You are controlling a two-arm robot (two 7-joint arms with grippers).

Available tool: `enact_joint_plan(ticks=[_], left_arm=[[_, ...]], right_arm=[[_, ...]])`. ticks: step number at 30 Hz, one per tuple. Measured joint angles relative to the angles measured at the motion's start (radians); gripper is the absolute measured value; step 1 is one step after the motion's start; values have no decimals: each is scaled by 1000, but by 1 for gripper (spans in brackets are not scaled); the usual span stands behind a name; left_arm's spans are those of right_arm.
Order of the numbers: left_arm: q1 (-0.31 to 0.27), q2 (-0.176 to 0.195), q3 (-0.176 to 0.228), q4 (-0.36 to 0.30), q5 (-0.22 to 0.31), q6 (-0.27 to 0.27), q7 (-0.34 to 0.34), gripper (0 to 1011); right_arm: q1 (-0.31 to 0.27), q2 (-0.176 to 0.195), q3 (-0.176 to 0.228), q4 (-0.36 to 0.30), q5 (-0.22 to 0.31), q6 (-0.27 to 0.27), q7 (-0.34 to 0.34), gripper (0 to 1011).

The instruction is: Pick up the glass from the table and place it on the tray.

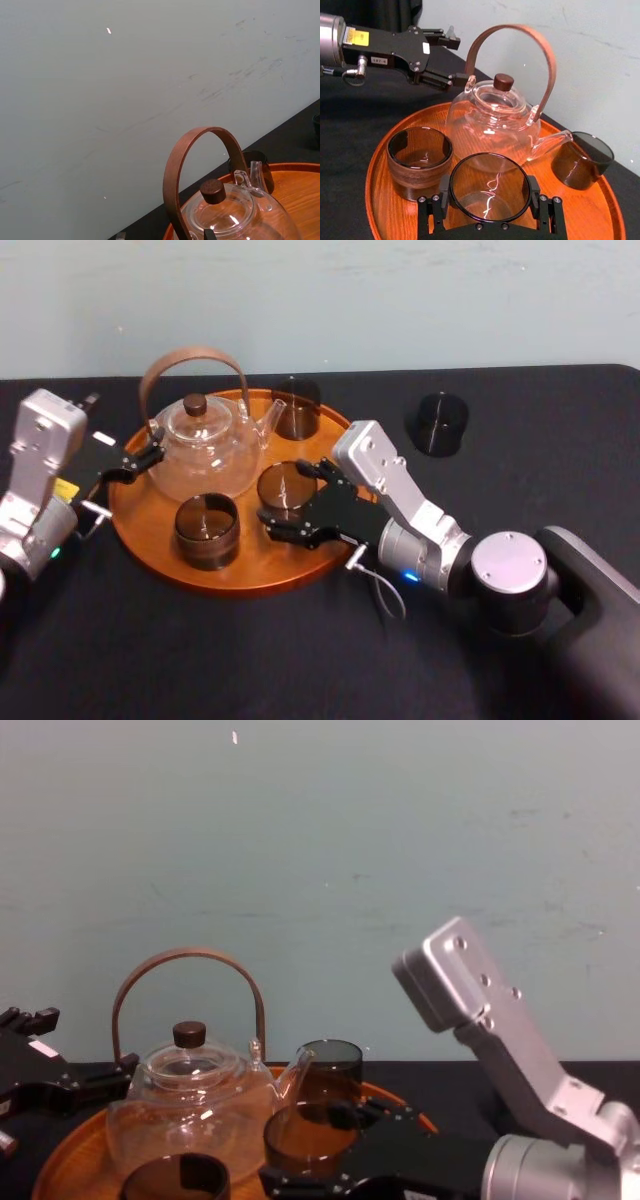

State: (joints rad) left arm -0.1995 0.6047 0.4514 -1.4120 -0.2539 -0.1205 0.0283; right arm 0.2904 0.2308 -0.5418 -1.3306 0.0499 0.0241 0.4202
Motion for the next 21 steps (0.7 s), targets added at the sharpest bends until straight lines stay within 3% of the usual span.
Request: enact_joint_plan(ticks=[21], left_arm=[[0,0,0,0,0,0,0,1010]], right_arm=[[10,-17,-8,55,-4,-15,7,926]])
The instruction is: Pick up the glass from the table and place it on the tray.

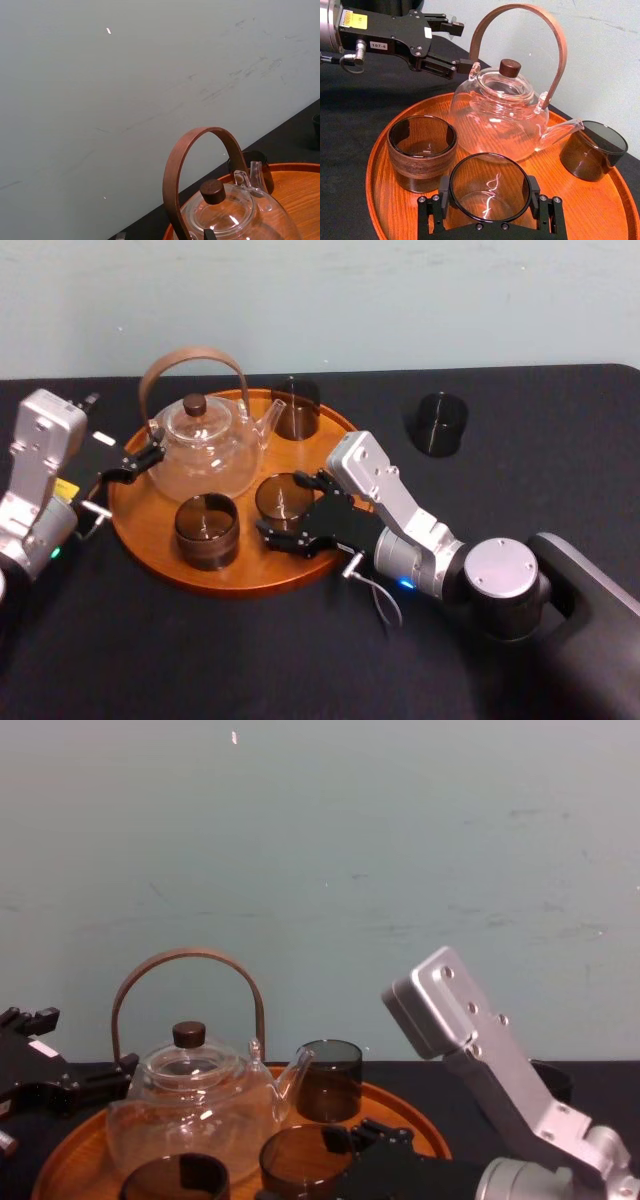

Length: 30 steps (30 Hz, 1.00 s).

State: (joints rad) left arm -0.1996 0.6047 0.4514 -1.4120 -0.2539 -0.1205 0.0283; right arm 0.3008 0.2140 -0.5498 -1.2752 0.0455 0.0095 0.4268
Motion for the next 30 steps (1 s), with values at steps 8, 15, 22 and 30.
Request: enact_joint_plan(ticks=[8,15,22,30], left_arm=[[0,0,0,0,0,0,0,1009],[0,0,0,0,0,0,0,1010],[0,0,0,0,0,0,0,1010],[0,0,0,0,0,0,0,1010]], right_arm=[[3,-6,-5,12,-9,-4,-3,926],[3,-6,-5,12,-11,-4,-5,926],[3,-6,-5,12,-10,-4,-4,926],[2,-5,-4,12,-9,-4,-4,985]])
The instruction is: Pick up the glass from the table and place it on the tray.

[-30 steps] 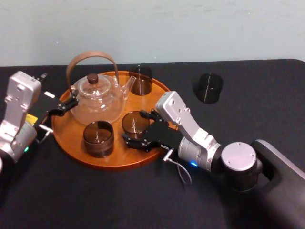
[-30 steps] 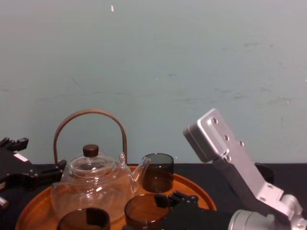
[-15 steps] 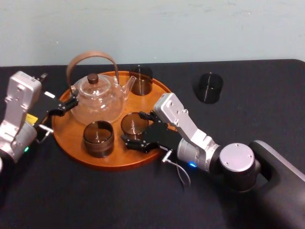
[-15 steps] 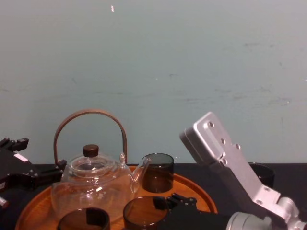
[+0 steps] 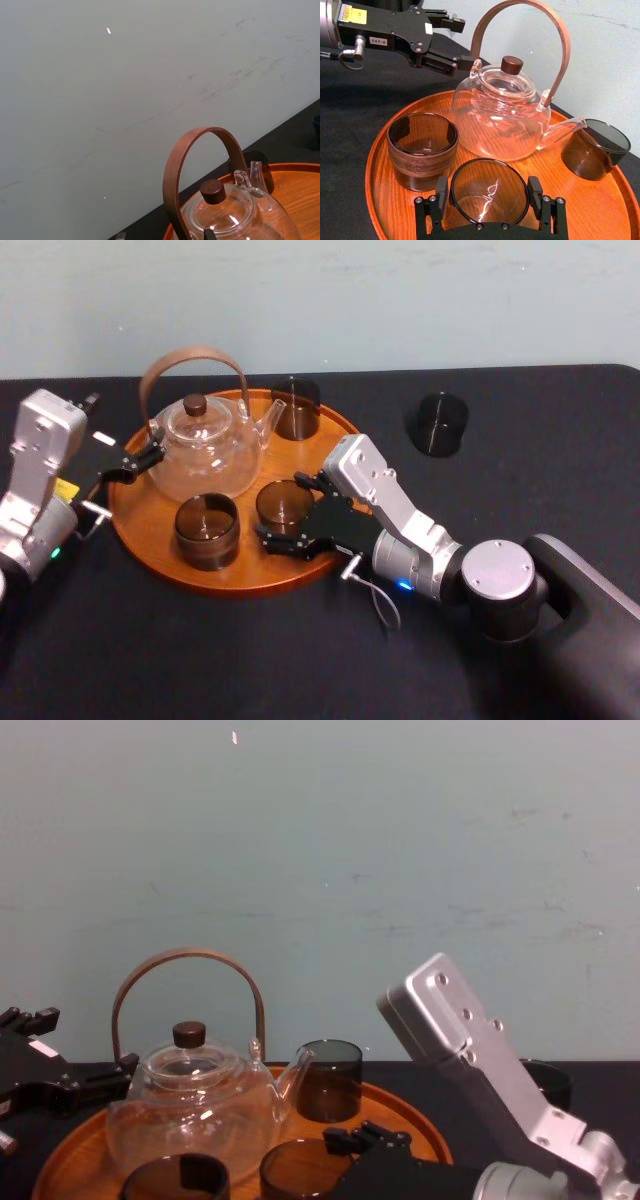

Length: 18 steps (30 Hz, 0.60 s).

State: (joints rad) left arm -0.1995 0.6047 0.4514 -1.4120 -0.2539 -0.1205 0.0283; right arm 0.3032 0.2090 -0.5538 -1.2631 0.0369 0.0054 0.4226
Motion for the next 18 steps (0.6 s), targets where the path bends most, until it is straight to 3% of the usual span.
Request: enact_joint_plan(ticks=[7,18], left_arm=[[0,0,0,0,0,0,0,1009],[0,0,0,0,0,0,0,1010]], right_arm=[[-2,2,2,-2,8,1,9,1002],[-19,32,5,-42,35,54,37,1002]])
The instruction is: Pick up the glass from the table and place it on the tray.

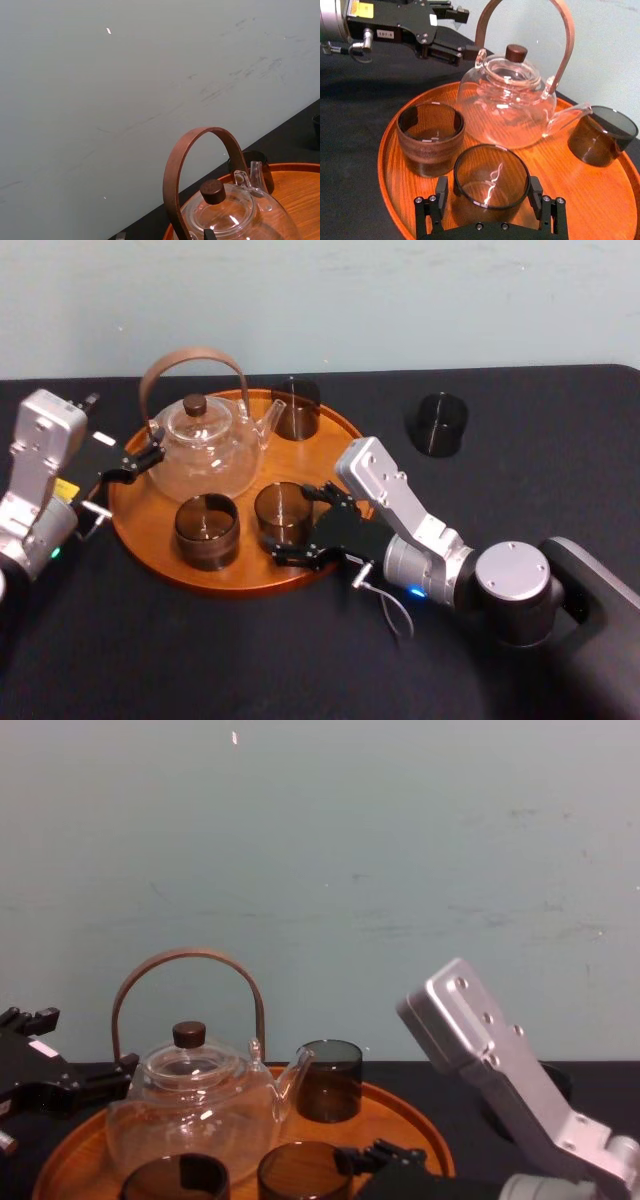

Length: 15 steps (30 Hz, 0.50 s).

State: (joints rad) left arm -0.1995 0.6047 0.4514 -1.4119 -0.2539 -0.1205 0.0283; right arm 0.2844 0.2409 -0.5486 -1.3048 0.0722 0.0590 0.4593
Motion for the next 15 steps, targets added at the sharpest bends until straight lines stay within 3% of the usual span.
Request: enact_joint_plan(ticks=[15], left_arm=[[0,0,0,0,0,0,0,1010]], right_arm=[[-28,32,8,-16,15,11,-2,1002]])
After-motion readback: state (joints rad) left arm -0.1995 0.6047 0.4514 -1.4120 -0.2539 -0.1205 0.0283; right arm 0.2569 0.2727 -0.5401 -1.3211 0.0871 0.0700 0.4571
